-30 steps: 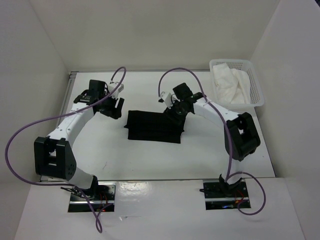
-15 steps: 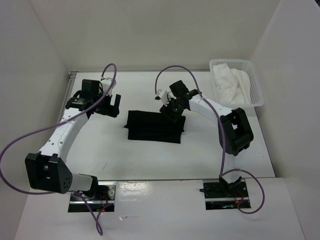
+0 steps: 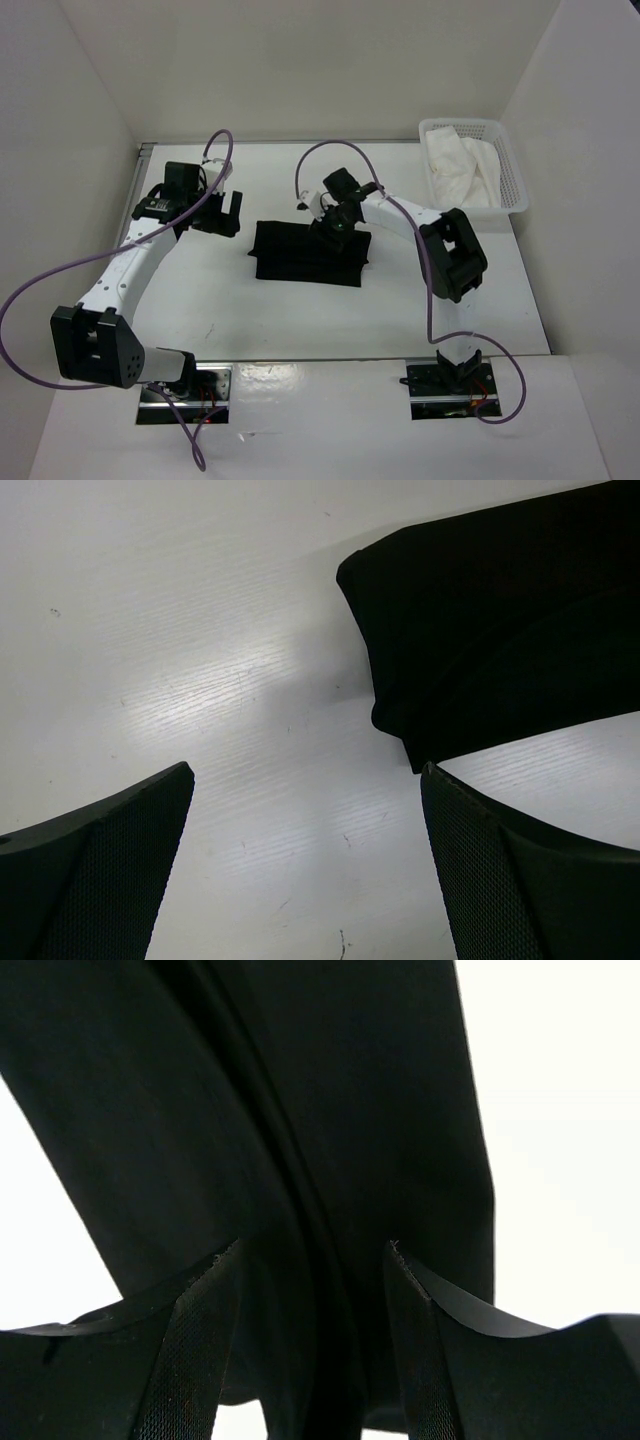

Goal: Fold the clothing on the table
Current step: Fold the skirt

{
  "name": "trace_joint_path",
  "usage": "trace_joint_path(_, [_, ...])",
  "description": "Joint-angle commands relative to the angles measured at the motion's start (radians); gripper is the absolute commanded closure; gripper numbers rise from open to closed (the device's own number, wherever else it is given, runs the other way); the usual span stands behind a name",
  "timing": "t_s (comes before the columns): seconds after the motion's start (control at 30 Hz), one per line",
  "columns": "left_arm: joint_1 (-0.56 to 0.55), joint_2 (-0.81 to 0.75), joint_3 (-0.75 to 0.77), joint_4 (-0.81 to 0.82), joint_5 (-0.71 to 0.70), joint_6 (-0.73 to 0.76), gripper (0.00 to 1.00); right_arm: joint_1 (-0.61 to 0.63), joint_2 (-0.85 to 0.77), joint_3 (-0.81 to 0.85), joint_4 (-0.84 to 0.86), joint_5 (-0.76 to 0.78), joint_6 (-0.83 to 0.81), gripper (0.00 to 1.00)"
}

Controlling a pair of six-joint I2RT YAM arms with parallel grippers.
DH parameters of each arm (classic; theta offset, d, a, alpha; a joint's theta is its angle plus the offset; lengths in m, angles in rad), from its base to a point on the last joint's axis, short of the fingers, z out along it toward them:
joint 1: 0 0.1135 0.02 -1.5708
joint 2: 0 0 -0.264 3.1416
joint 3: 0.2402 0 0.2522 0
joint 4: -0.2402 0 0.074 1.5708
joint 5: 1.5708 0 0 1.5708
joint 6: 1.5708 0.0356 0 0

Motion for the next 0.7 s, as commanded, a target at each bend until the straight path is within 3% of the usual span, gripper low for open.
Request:
trace_joint_path(0.0, [0.001, -0.009, -0.008, 0.033, 0.022, -0.005, 0.0, 0.022, 0.016, 0.056, -0.02, -0.034, -0.015, 0.38])
trace_joint_path(0.67, [0.001, -0.009, -0.008, 0.033, 0.033, -0.005, 0.0, 0.078, 0.051, 0.088, -0.141, -0.117, -0.062, 0.38])
